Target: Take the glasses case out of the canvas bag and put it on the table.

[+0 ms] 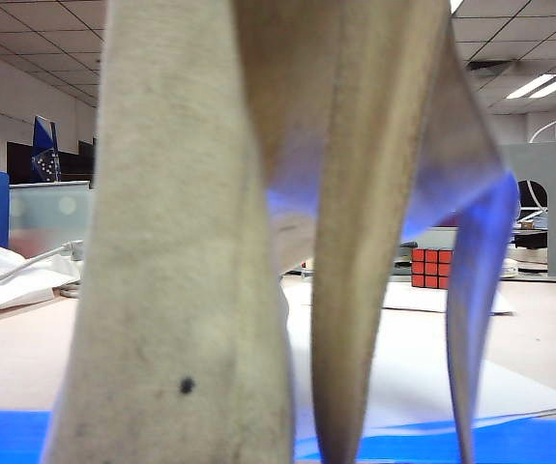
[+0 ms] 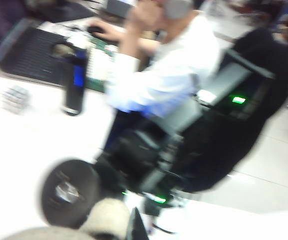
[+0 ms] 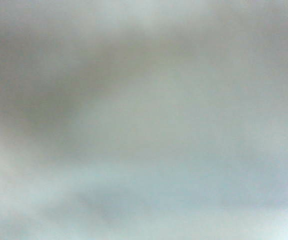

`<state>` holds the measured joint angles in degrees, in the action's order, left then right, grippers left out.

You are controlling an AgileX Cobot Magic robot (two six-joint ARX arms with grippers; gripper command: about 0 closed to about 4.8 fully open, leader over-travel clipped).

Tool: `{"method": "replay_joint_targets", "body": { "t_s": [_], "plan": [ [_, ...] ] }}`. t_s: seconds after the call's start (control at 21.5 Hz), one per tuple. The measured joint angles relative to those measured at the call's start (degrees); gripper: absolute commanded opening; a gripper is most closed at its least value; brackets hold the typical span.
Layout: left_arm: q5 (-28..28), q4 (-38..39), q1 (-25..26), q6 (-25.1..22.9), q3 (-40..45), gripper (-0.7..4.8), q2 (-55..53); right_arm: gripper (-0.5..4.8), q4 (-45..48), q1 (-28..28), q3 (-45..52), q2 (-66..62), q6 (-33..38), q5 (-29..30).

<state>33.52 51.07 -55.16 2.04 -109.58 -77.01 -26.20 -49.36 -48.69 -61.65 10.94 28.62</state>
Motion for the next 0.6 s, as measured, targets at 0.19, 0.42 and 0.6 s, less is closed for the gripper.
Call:
{"method": "replay_joint_targets", "body": {
  "t_s": [0.19, 0.42, 0.6],
  "plan": [
    [-2.80, -0.74, 0.02, -2.10, -0.02, 0.26, 0.42, -0.07, -5.68, -0.02, 0.02, 3.58, -3.54, -1.66],
    [-6.78, -0.72, 0.02, -3.54, -0.02, 0.26, 0.42, -0.07, -14.80, -0.02, 0.15, 9.09, -4.24, -1.92],
    [-5.42, -0.83, 0.00, -3.52, -0.02, 0.26, 0.42, -0.07, -14.49, 0.02, 1.29, 9.05, -4.92, -1.88]
  ]
}}
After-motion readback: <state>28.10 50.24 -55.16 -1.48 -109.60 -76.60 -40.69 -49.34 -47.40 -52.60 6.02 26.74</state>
